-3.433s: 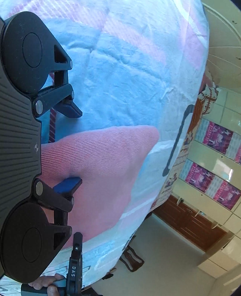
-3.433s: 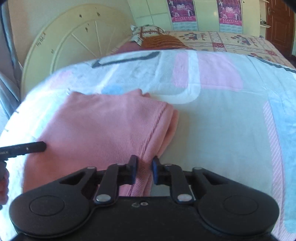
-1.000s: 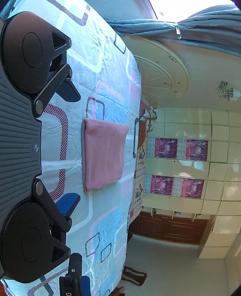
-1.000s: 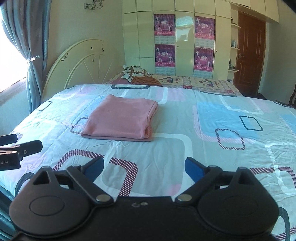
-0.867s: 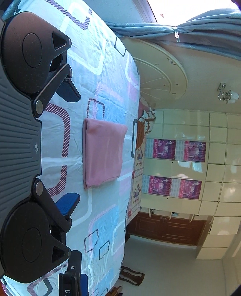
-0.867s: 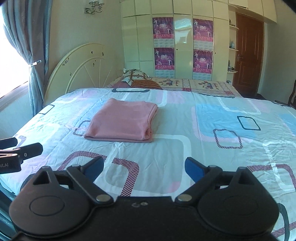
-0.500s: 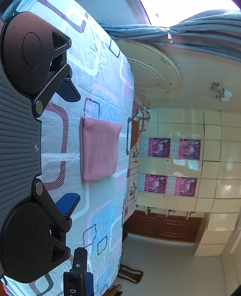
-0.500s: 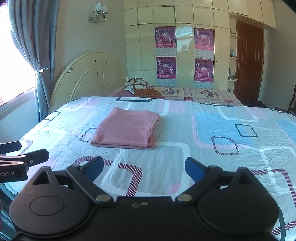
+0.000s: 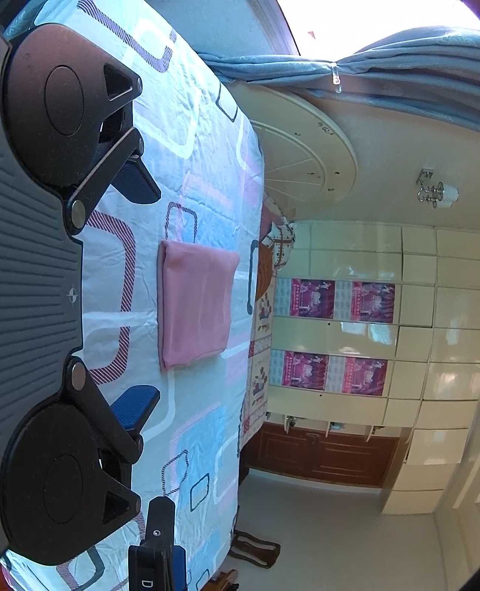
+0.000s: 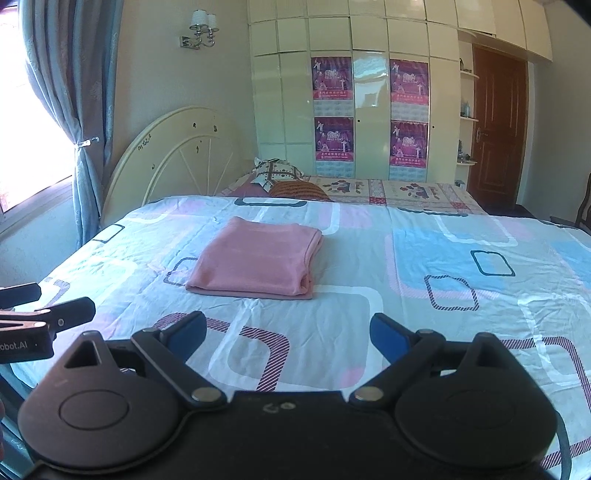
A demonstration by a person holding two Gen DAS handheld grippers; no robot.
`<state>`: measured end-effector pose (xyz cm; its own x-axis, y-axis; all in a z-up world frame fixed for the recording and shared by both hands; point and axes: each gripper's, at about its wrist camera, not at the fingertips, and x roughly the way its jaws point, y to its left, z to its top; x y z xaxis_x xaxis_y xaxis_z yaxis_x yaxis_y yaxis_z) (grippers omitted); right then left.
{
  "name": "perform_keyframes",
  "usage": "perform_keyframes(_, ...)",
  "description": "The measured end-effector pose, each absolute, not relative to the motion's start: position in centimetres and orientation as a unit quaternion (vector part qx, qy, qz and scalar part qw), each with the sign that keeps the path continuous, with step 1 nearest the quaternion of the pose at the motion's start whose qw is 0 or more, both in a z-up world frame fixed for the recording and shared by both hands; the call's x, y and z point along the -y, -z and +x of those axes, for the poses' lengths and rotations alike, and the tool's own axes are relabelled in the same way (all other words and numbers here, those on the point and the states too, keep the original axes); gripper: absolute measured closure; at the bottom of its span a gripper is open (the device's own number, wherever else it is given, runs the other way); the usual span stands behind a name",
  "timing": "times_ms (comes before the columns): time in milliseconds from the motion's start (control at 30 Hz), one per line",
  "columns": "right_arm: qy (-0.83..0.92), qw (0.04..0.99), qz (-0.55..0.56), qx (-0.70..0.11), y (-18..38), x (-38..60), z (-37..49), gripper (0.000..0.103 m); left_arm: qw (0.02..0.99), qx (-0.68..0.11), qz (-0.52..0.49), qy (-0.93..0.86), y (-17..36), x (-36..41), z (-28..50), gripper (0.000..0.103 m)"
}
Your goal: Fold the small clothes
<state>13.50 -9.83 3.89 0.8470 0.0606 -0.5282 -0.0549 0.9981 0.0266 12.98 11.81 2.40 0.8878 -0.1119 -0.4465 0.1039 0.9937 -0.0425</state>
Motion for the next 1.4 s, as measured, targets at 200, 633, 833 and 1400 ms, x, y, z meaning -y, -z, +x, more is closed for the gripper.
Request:
perform_keyframes(200, -0.028, 0.962, 0.007, -0.272, -4.14, 9.84, 13.47, 0.008, 0.972, -0.226, -0.007, 0.057, -2.51, -11.79, 12.85, 0.0)
perform_keyframes(633, -0.023, 0.963, 0.008, -0.27, -4.33, 9.82, 13.37, 0.008, 0.972, -0.225, -0.003, 0.064, -2.61, -11.57, 12.74, 0.0)
perform_keyframes(833, -0.023, 0.963, 0.011, -0.267, -4.24, 9.82, 13.4, 0.007, 0.972, -0.225, -0.002, 0.063, -2.65, -11.65, 12.82, 0.0)
perform_keyframes(1400, -0.02, 0.964, 0.008, -0.264, -4.31, 9.93, 13.46, 0.007, 0.973, -0.222, -0.001, 0.064, -2.73, -11.37, 13.16, 0.0)
